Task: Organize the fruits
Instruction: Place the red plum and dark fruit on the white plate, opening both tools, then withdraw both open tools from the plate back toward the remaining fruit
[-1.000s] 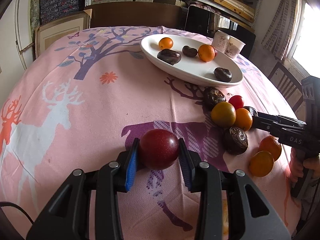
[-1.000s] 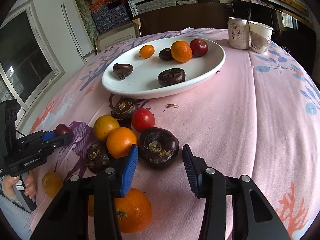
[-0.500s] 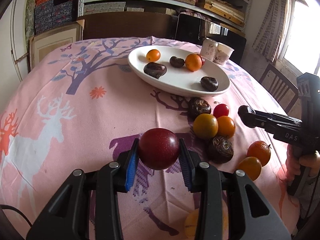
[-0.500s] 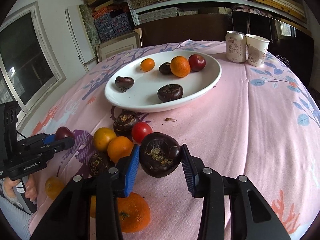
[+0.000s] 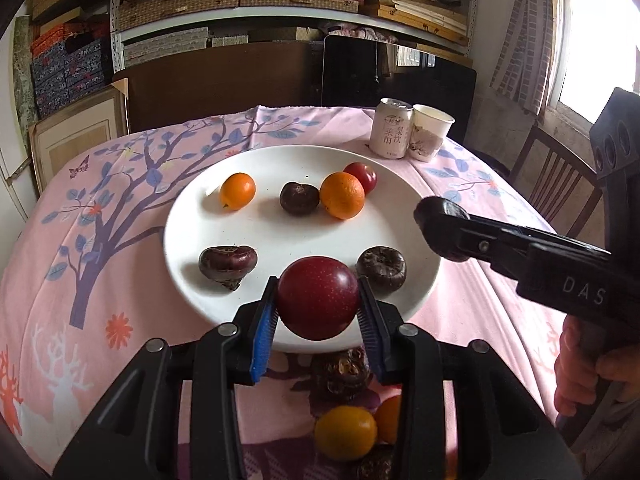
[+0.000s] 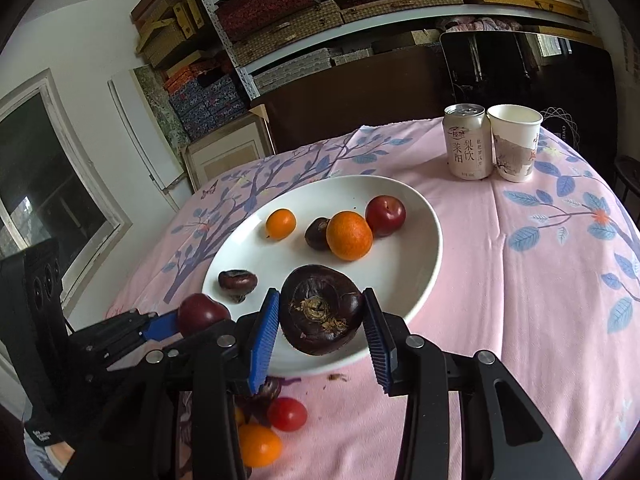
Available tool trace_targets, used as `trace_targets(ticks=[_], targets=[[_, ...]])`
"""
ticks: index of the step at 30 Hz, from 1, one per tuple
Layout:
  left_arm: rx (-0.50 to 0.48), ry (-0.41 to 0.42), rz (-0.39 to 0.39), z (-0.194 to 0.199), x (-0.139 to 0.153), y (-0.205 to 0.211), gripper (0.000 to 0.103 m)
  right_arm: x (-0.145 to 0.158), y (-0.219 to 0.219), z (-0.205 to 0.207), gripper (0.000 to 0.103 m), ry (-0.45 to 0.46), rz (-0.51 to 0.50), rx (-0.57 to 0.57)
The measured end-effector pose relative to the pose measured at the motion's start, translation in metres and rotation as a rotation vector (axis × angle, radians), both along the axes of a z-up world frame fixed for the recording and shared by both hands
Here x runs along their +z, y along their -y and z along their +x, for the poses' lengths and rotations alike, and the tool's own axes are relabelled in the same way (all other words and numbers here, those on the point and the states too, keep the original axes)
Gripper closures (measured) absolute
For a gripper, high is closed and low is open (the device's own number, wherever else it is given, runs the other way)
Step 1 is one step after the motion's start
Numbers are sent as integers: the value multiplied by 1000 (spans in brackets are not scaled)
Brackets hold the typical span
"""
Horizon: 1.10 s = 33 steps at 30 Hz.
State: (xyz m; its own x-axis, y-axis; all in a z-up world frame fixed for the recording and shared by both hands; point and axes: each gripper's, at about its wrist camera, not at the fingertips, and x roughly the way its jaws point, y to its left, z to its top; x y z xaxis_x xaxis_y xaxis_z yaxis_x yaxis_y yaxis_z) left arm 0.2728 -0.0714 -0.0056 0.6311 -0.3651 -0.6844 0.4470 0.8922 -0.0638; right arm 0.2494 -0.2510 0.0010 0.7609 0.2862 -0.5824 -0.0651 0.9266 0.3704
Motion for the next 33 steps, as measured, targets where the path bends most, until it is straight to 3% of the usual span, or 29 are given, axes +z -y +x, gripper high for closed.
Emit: trace_targets(ticks=[1,3,4,9,11,18,24,28,33], targets=[[9,-3,-2,4,-3,0,64,-3,2,5,59,8,24,-12],[19,-7,-30,6,-2,-7,36,-10,7,11,38,14,51,-32],[17,2,-60,4,0,-13,31,-11,10,11,30,19,44,-46],[59,26,-103,-3,10,-36,15,-12,22,4,29,26,82,-85],[98,42,-105,-9,9,-46,7,-16,22,-3,24,3,104,-79],[177,32,-73,-28,-3,-77,5,-34,26,-33,20,-48,130,-83],[259,-18,-90,-47,-20,-107,5,-26,23,-76,16,10,114,-56],[295,-36,-93,-61,-27,-119,5,-32,15,-105,16,-5,94,-14],[303,-4,-107,-93,-26,-128,5,-35,0,-140,16,7,44,60]])
